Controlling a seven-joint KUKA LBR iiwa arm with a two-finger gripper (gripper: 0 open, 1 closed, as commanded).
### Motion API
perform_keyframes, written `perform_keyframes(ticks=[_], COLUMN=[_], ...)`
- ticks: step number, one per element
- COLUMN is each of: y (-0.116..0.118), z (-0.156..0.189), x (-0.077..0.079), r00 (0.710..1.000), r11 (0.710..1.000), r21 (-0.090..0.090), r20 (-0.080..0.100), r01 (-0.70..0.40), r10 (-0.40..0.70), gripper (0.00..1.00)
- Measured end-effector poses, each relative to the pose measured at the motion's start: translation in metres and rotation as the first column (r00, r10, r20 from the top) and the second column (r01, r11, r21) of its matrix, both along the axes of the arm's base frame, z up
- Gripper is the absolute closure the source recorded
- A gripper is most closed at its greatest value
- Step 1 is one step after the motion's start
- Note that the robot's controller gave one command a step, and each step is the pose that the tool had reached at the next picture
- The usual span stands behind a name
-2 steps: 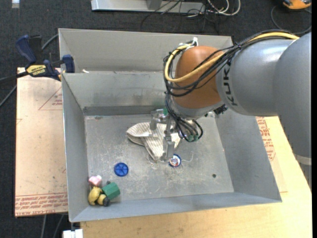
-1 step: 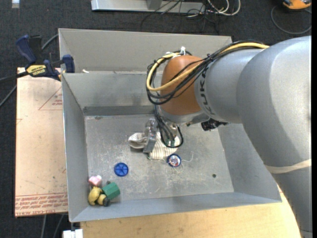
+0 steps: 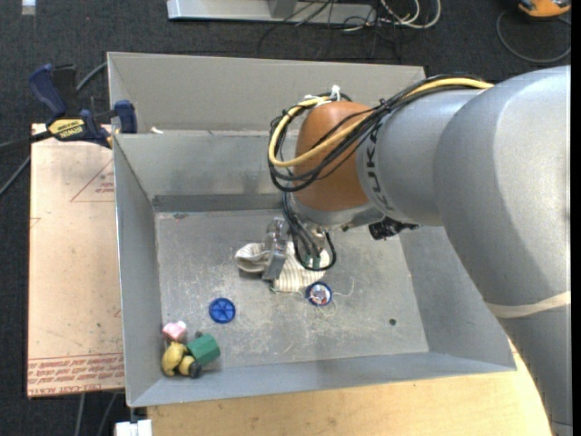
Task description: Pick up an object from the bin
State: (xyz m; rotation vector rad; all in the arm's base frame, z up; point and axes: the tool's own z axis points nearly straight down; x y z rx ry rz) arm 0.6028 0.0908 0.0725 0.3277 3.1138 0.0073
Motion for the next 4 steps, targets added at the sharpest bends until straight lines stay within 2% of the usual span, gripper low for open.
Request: perform_keyframes(ticks=[4], y=[-0.0002], z=[0.0000], x=[0.0000], r00=[1.000], r11=[1.000], r21=[0.001], r20=[0.000], r01=[0.001], r10=[-0.001], gripper=[1.00])
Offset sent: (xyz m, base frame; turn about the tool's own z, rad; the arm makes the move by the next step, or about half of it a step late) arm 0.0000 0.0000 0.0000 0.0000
